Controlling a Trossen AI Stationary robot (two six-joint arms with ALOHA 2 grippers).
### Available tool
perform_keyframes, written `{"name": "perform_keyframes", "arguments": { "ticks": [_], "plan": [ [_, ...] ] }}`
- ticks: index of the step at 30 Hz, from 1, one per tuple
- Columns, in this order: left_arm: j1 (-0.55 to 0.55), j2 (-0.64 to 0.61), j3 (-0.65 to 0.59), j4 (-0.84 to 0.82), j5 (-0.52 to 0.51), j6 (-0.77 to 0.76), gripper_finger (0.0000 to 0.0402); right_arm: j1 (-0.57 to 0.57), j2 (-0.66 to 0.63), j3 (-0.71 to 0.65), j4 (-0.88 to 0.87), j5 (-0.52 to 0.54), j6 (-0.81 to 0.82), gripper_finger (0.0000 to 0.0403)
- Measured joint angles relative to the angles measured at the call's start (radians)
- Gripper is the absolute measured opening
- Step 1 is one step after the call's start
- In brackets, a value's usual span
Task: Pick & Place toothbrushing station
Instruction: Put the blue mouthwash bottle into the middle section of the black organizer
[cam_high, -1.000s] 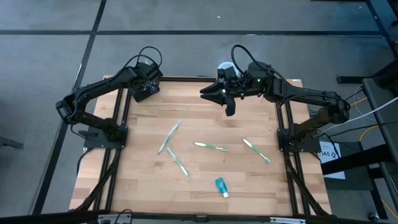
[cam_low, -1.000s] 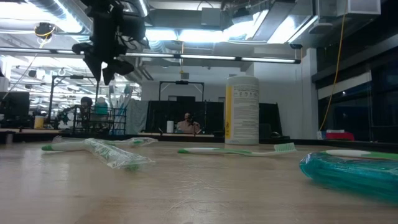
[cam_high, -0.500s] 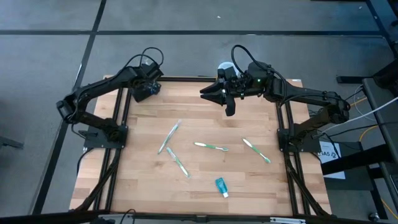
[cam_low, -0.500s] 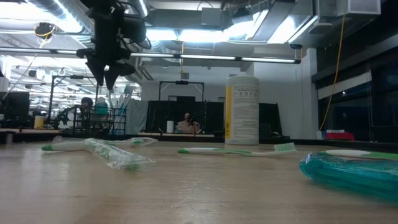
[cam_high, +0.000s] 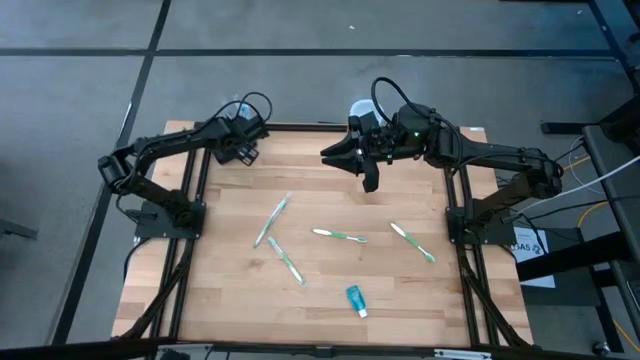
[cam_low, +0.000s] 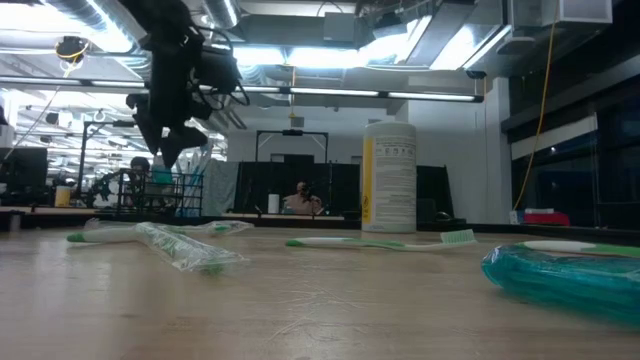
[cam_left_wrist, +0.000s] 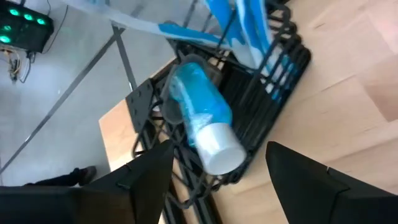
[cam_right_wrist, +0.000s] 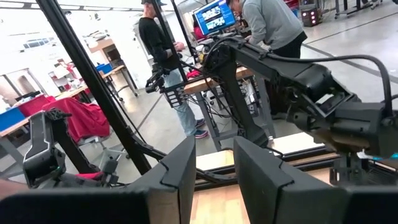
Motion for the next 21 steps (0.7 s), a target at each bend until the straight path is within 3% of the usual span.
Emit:
{"name": "perform_keyframes", "arguments": {
  "ticks": [12,21],
  "plan": [
    [-0.025,0.0,-0.022,0.001,-0.048,-0.028,0.0252,0.0,0.0,0.0,0.0,0.003,0.001,0.011],
    [0.003,0.002,-0.022,0.008,-0.039,-0.025,0.0229,0.0,0.0,0.0,0.001,0.011,0.001,0.011]
  ]
}}
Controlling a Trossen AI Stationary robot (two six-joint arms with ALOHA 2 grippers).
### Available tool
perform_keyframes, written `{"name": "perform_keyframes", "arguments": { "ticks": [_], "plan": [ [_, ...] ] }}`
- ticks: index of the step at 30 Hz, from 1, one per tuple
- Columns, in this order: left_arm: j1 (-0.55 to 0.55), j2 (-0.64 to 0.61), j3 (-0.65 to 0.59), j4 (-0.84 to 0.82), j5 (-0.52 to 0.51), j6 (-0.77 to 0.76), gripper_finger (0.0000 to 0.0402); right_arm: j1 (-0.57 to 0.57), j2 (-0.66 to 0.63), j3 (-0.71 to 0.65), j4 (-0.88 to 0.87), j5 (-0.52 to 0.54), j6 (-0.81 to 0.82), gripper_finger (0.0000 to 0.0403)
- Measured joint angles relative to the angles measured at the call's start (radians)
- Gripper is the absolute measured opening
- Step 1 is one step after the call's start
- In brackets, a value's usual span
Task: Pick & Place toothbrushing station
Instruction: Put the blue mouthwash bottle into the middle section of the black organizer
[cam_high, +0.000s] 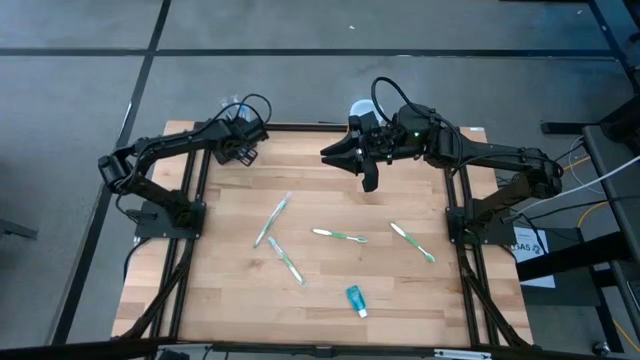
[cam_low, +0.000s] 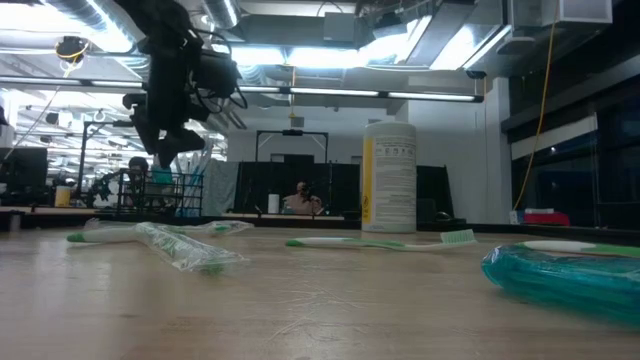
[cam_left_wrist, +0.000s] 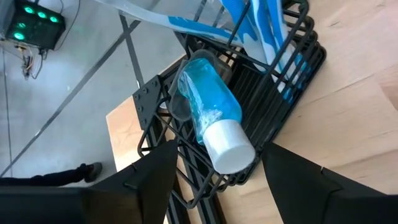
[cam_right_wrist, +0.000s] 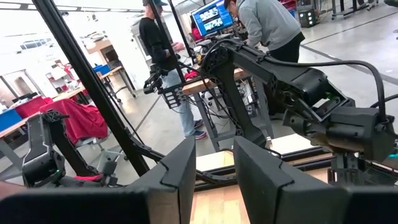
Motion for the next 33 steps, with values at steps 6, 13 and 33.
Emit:
{"name": "perform_keyframes", "arguments": {
  "ticks": [6,13,33],
  "plan": [
    [0.014,0.061,0.0,0.008,0.003,0.016,0.0212,0.0,0.0,0.0,0.009,0.0,0.0,0.011],
    [-0.008,0.118,0.0,-0.004,-0.043,-0.019,0.0181,0.0,0.0,0.0,0.008,0.0,0.008,0.011],
    [-0.026,0.108,0.031,0.014,-0.121,0.014,0.0105,0.0,0.0,0.0,0.007,-0.004,0.003,0.011]
  ]
}}
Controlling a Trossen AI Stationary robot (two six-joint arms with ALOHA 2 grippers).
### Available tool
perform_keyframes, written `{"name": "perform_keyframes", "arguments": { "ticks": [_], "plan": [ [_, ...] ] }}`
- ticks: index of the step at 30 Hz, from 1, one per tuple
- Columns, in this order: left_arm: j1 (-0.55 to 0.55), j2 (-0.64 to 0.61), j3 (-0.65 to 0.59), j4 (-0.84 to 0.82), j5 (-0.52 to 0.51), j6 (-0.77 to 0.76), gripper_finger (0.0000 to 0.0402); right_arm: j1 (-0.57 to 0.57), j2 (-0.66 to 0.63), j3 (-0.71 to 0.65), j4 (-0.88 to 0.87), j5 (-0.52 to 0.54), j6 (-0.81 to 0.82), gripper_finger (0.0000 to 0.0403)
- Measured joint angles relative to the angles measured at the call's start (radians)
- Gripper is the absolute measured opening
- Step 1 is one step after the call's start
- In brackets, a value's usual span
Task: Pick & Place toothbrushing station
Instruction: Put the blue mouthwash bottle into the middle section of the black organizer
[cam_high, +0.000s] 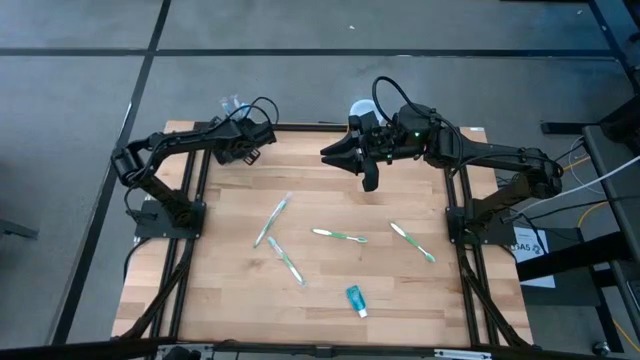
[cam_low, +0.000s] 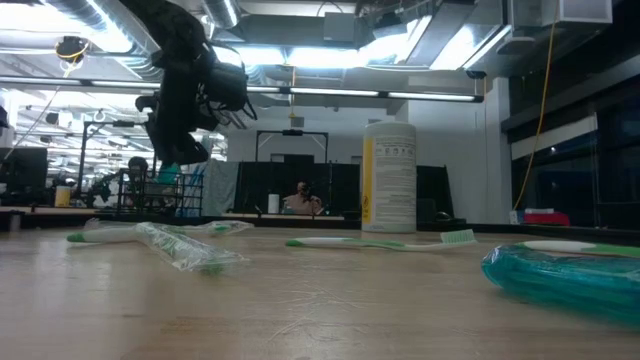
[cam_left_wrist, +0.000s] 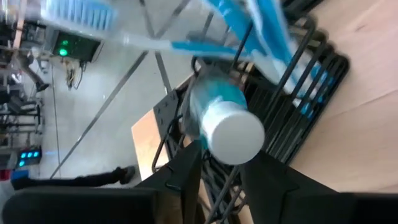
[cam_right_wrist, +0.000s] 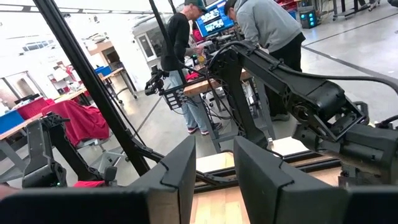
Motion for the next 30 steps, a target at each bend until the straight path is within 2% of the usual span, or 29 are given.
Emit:
{"name": "perform_keyframes", "arguments": {
  "ticks": [6,12,17,30],
  "plan": [
    [0.0,0.0,0.0,0.053,0.035,0.06,0.0144,0.0,0.0,0.0,0.0,-0.004,0.0,0.011],
    [0.0,0.0,0.0,0.064,0.008,0.063,0.0184,0.0,0.0,0.0,0.019,-0.005,-0.006,0.011],
    [0.001,0.0,0.0,0.135,-0.009,0.108,0.0208,0.004,0.0,0.0,0.037,-0.005,-0.042,0.011],
    [0.002,0.0,0.0,0.202,-0.041,0.123,0.0215,0.057,0.0,0.0,0.037,0.007,-0.113,0.011]
  ]
}}
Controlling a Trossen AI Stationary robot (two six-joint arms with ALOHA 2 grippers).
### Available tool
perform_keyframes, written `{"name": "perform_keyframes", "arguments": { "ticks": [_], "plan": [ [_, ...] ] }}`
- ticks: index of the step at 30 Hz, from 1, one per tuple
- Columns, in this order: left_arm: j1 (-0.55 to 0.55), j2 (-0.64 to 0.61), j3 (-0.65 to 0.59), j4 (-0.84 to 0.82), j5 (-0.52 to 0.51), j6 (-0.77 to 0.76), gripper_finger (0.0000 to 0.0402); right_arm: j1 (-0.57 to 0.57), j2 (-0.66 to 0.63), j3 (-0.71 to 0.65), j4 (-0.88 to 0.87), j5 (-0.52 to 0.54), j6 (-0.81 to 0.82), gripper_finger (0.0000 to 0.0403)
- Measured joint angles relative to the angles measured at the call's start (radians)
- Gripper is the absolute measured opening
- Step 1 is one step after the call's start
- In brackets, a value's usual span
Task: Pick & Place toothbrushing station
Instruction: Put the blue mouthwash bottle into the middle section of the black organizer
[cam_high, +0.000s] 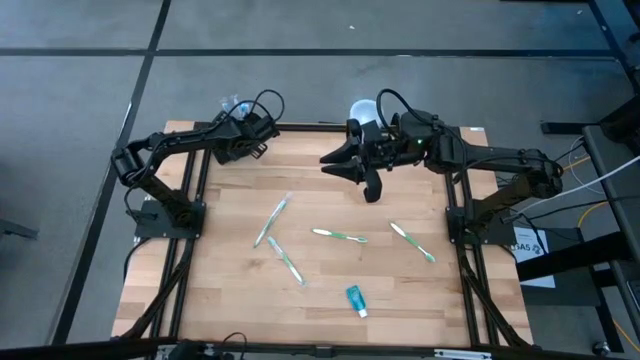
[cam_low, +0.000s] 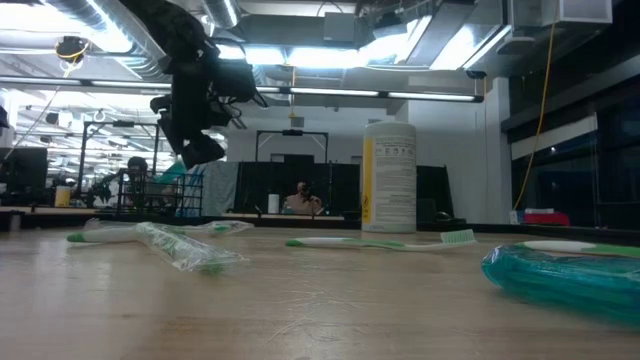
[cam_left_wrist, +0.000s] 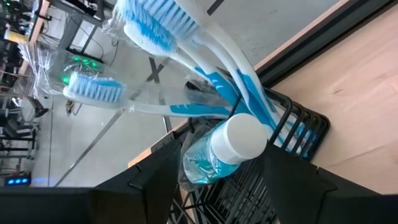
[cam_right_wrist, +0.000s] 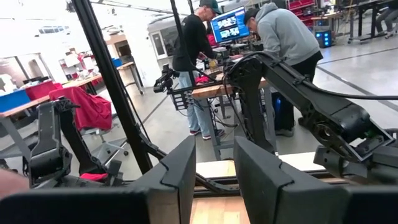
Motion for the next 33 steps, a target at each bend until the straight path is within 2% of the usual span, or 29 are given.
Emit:
{"name": "perform_keyframes", "arguments": {
  "ticks": [27,33],
  "plan": [
    [0.031,0.0,-0.002,0.033,0.014,0.011,0.0214,0.056,0.0,0.0,0.0,0.041,-0.044,0.011],
    [0.029,0.0,-0.002,0.021,0.015,-0.007,0.0183,0.073,0.0,0.0,0.0,0.05,-0.048,0.011]
  ]
}}
